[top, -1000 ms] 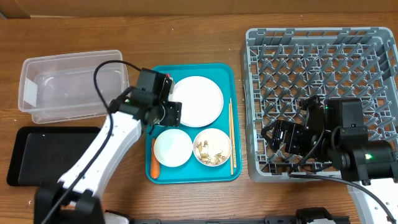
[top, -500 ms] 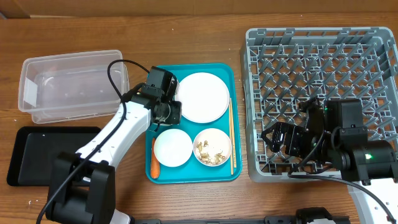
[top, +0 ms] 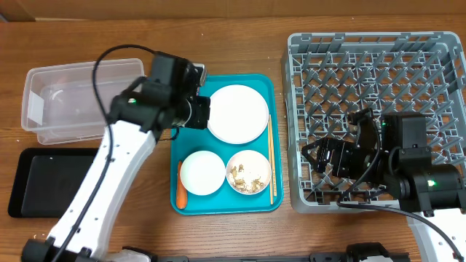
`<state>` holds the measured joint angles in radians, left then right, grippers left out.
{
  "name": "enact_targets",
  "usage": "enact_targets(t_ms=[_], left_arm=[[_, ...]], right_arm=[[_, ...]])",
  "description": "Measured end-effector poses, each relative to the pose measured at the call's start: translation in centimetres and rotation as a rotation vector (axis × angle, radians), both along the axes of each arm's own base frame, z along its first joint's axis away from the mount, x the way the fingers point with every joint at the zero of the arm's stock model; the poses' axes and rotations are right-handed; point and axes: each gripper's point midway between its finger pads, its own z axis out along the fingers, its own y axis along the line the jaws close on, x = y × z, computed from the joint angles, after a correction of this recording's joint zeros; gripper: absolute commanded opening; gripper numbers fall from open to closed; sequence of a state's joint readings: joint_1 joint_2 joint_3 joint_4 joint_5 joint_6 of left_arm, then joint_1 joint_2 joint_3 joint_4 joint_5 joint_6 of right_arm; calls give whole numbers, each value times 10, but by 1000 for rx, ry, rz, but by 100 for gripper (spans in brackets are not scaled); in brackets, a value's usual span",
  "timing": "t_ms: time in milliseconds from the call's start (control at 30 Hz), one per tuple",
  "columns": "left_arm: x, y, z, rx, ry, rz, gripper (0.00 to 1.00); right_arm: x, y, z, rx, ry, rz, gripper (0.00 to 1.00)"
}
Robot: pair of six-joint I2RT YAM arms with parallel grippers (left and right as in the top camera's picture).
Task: Sort waste into correct bins and load items into the dishwasher
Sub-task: 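Reach the left gripper to the white cup on the teal tray, then lift the white cup with the left gripper toward the right gripper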
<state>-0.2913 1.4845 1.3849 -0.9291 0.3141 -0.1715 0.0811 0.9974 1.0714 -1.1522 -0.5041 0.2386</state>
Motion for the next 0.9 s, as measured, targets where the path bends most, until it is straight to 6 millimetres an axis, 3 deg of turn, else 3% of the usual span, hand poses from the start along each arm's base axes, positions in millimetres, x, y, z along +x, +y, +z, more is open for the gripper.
enact_targets(t_ms=[100, 267, 467, 700, 900], left_arm=[[-10, -14, 21, -206, 19, -108, 4], [-20, -17, 59, -505, 18, -231, 4], [-50, -35, 115, -824, -50, -489, 4], [-76, -56, 135, -943, -32, -638, 4], [-104, -82, 140, -977, 12, -758, 4]], right_arm=[[8, 7, 11, 43, -57, 24, 100], [15, 33, 44, 198, -179, 137, 94], [3, 63, 90, 415, -306, 343, 90], [-18, 83, 107, 507, -332, 488, 88], [-19, 89, 104, 494, -329, 501, 85]])
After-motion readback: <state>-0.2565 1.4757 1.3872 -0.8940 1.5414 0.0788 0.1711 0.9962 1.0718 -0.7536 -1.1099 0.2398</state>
